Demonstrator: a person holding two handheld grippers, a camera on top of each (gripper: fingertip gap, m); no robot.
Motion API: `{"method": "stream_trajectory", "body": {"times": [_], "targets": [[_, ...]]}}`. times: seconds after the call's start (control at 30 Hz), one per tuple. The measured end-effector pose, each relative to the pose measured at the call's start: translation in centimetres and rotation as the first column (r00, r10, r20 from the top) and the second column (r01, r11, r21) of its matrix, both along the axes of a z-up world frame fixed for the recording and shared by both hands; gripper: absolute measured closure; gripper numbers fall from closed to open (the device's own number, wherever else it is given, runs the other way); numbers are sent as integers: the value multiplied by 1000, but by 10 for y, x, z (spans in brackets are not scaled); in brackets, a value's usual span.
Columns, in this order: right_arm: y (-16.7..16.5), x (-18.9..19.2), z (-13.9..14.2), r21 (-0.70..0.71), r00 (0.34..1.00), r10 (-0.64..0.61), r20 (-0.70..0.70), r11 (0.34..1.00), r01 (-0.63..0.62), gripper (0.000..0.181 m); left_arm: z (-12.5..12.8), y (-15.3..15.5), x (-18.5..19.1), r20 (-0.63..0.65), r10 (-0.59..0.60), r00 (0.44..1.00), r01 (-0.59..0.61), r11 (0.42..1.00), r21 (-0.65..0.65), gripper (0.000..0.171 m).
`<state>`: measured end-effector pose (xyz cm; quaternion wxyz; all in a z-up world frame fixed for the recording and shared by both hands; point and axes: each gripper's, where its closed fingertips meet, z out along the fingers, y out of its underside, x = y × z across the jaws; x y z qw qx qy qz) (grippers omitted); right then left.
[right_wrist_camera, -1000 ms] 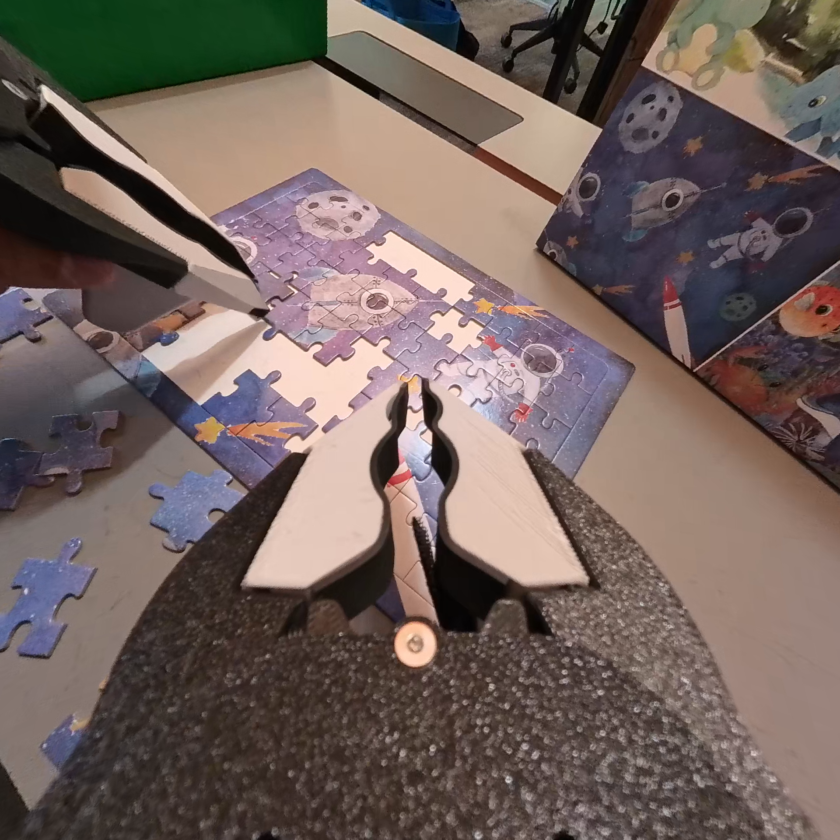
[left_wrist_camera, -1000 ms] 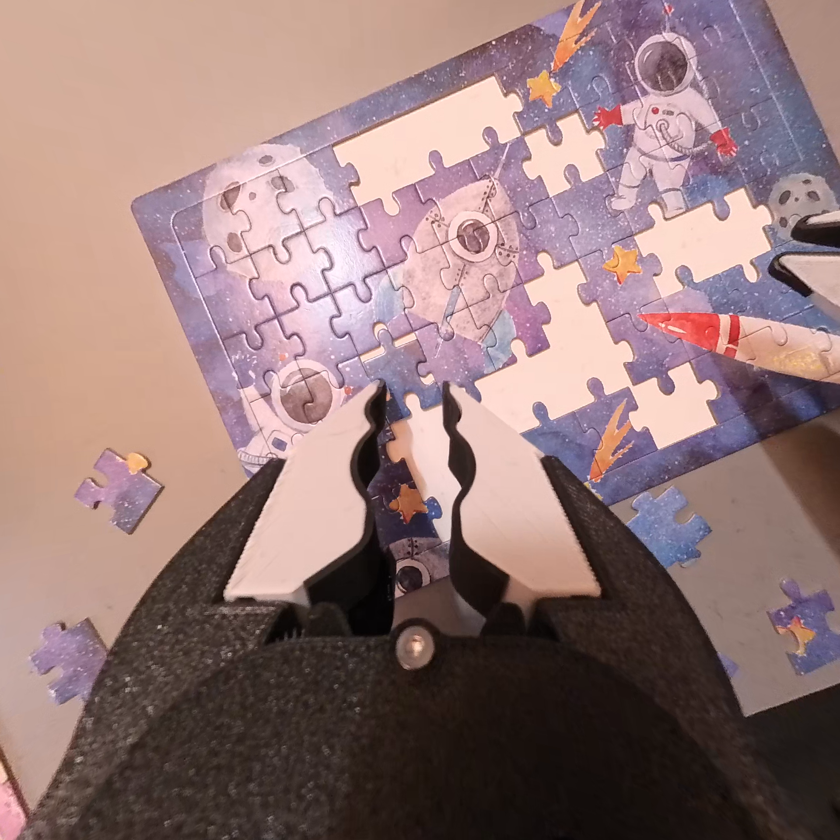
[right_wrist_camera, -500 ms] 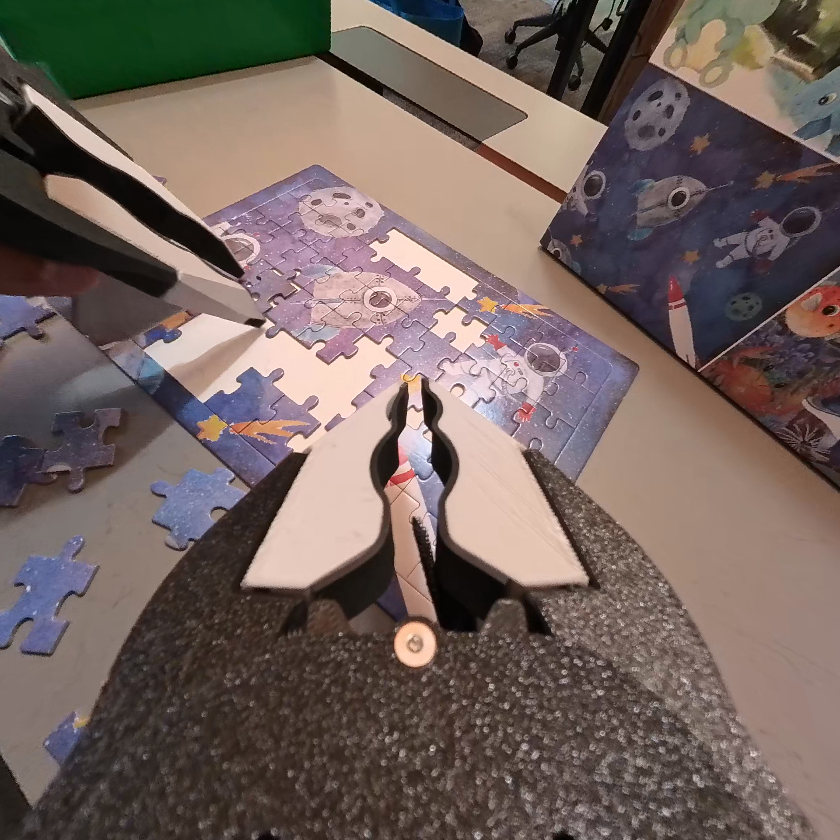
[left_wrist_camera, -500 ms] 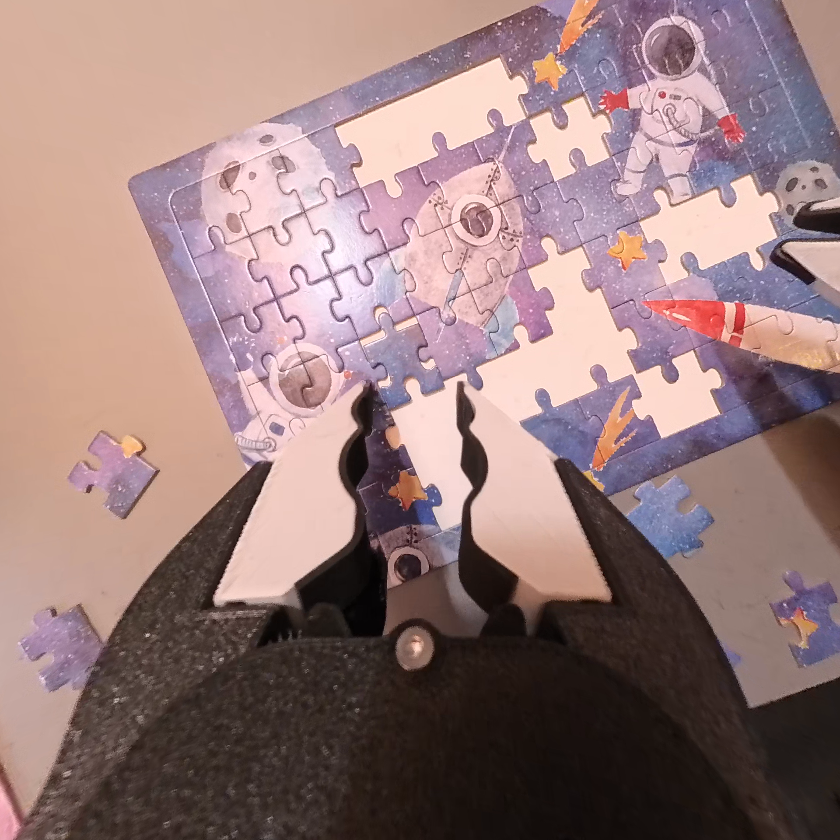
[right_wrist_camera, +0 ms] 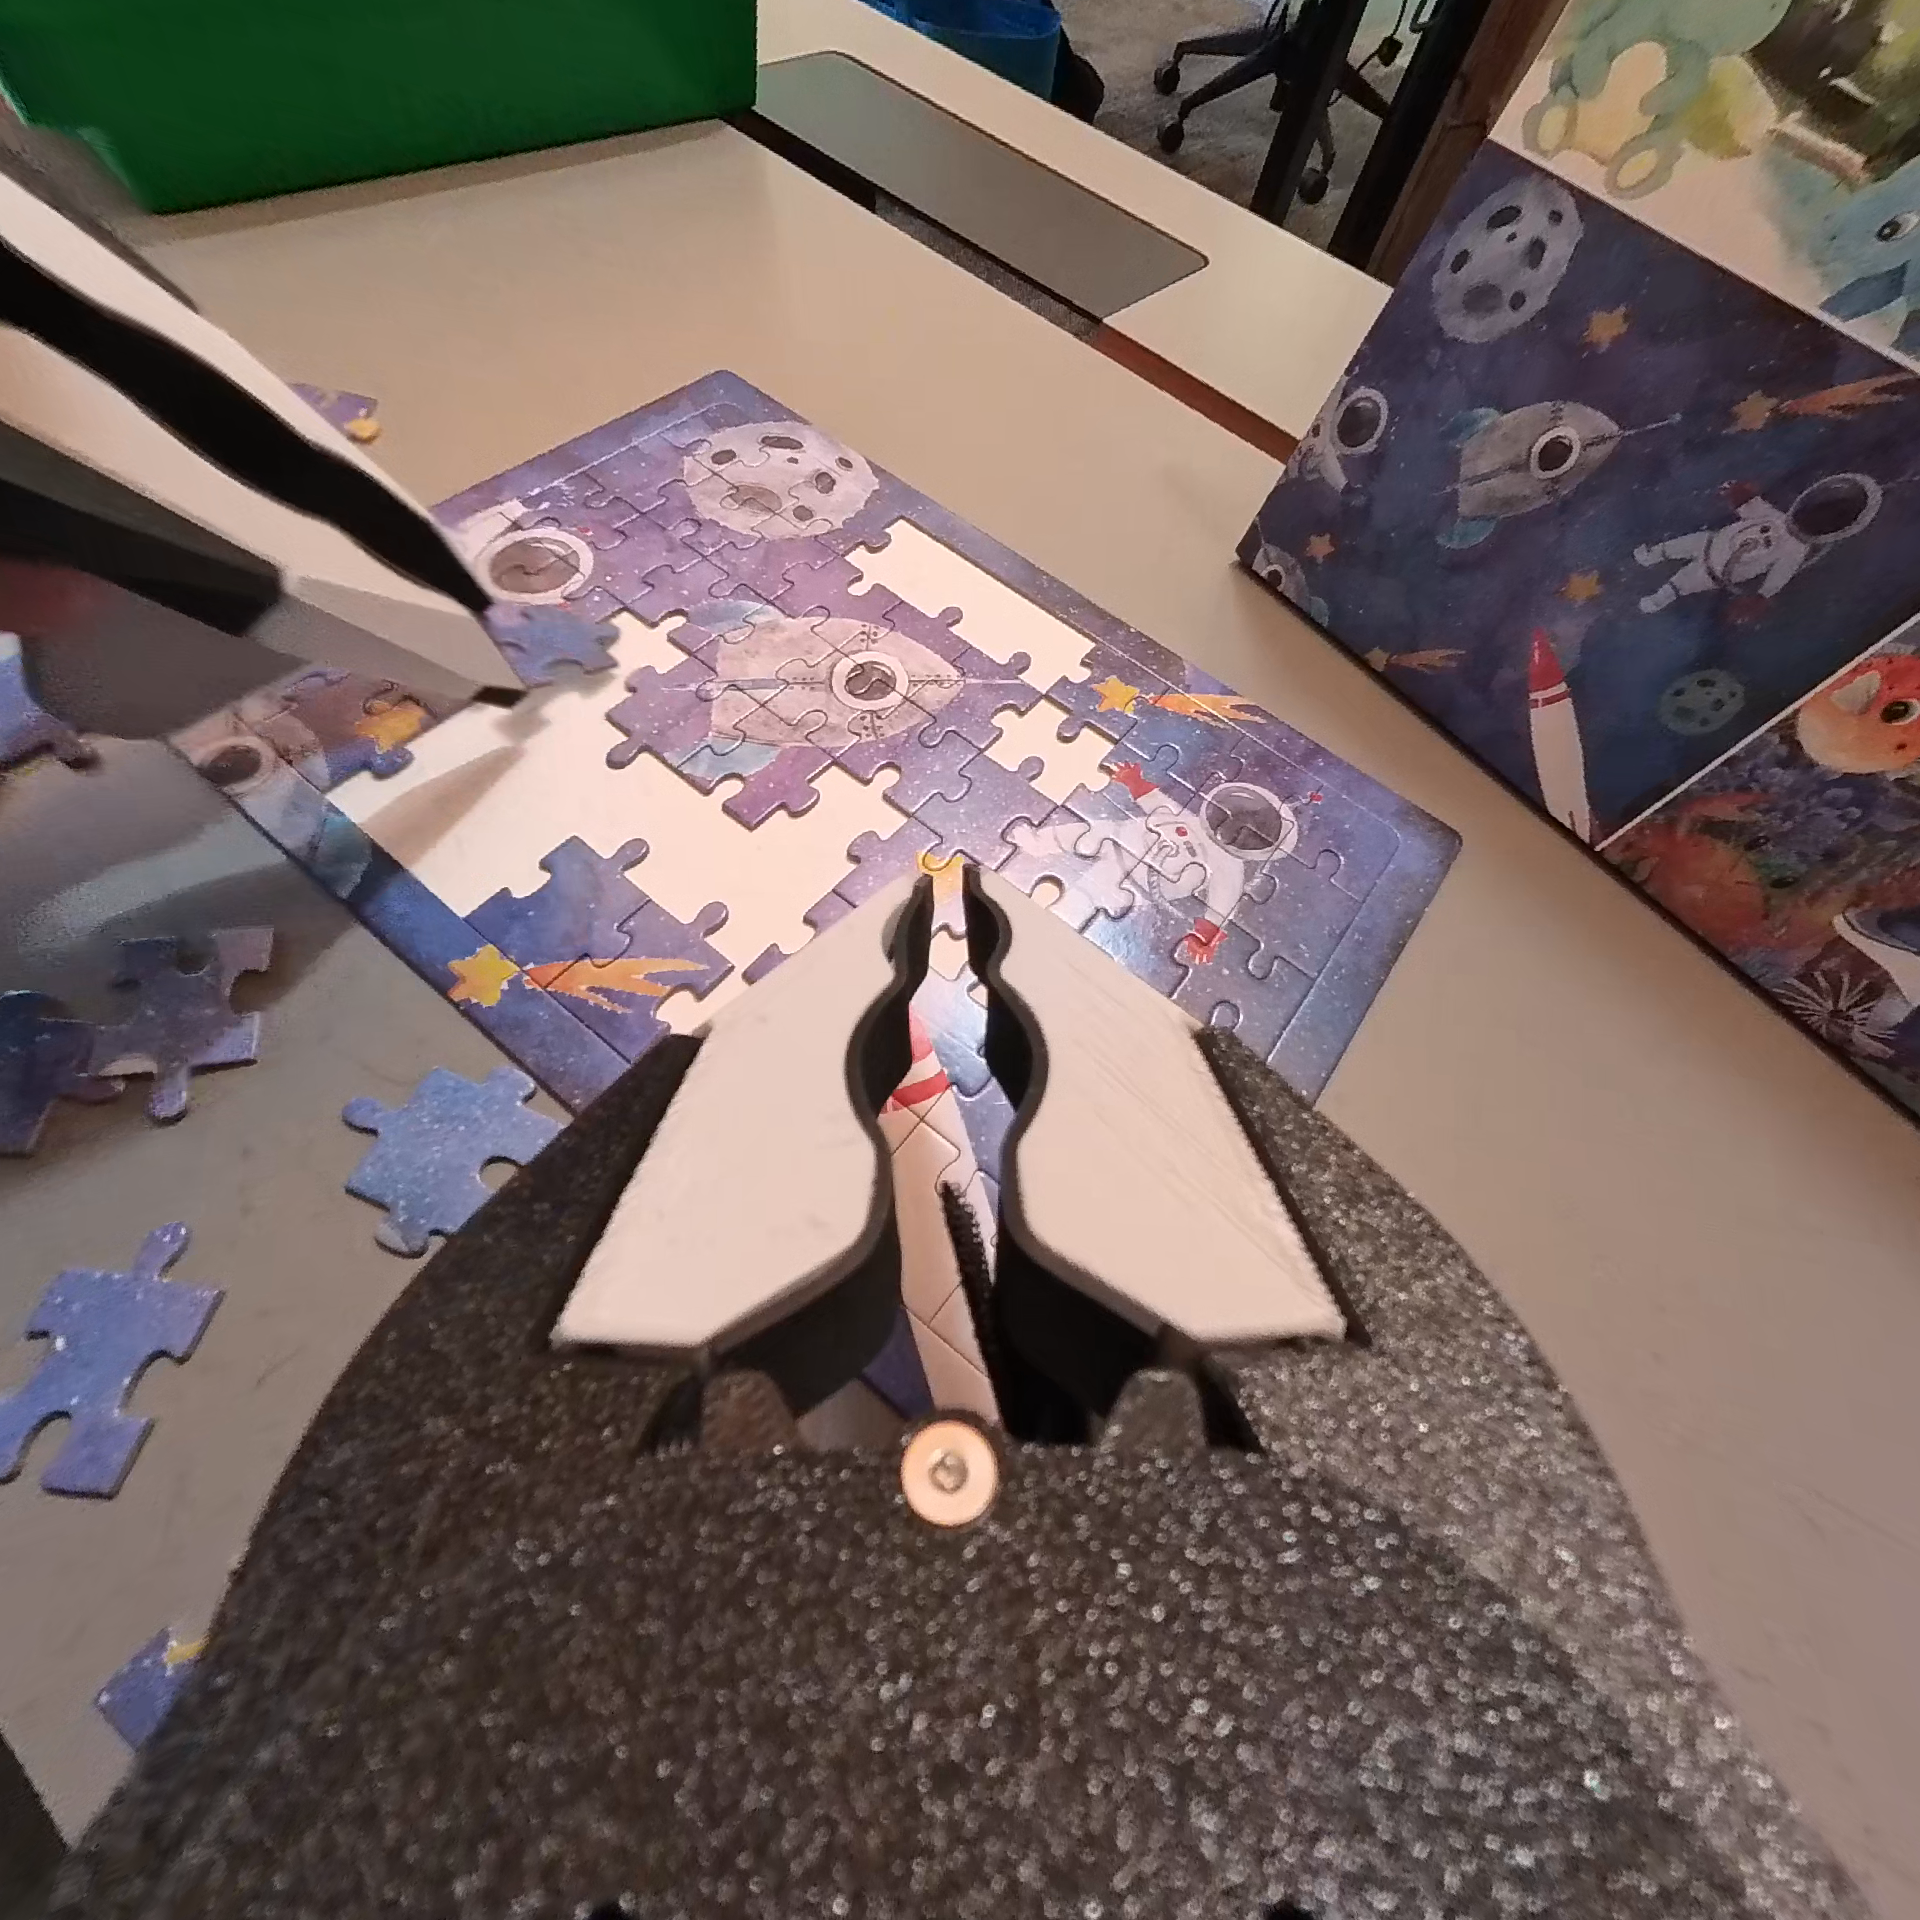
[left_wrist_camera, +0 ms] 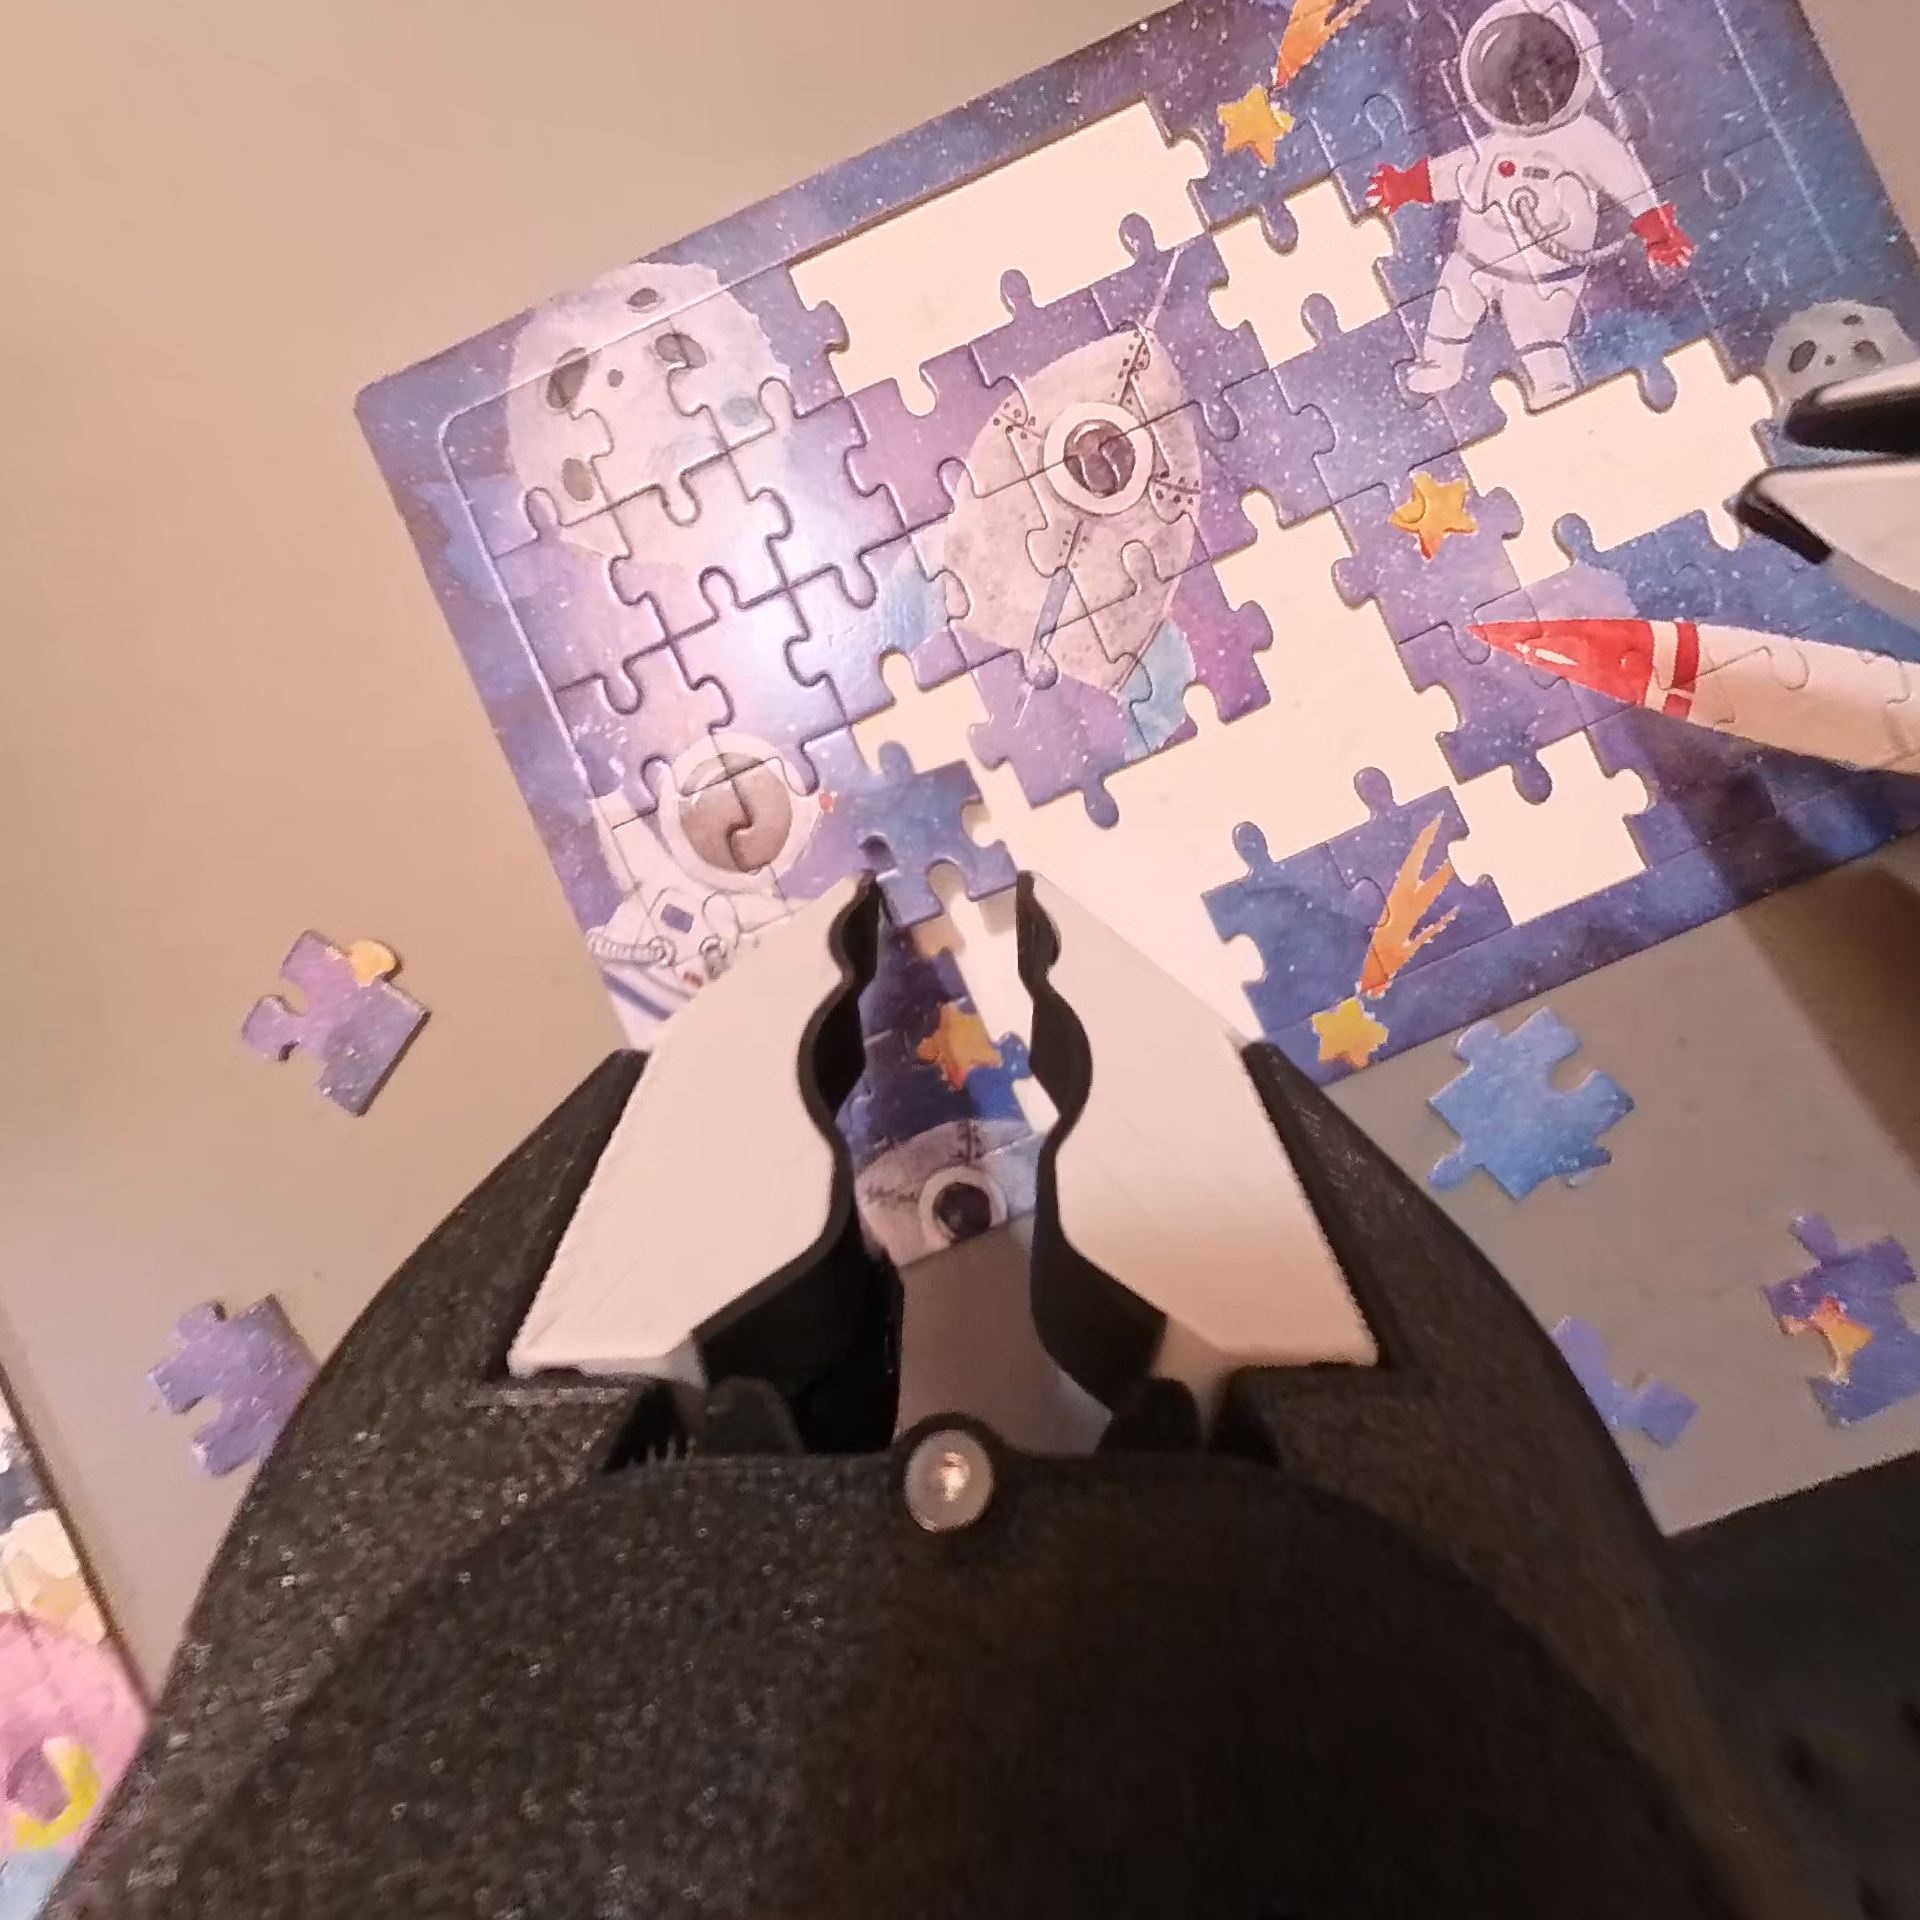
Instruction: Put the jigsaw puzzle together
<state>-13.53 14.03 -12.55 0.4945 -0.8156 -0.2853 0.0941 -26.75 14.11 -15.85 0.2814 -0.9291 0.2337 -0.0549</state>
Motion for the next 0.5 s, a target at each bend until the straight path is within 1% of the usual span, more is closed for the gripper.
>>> {"method": "stream_trajectory", "body": {"times": [0.1,0.23,0.5], "targets": [[0,0,0,4,1000,1,8,1000,-1,176,4,-9,-4,15,-4,1000,4,1000,5,145],[-1,0,-1,8,1000,-1,20,1000,1,176,-2,-21,-3,43,4,999,-3,1000,-25,145],[-1,-1,-2,10,999,1,35,1000,-2,176,-5,-25,6,51,-14,999,15,999,-32,145]]}}
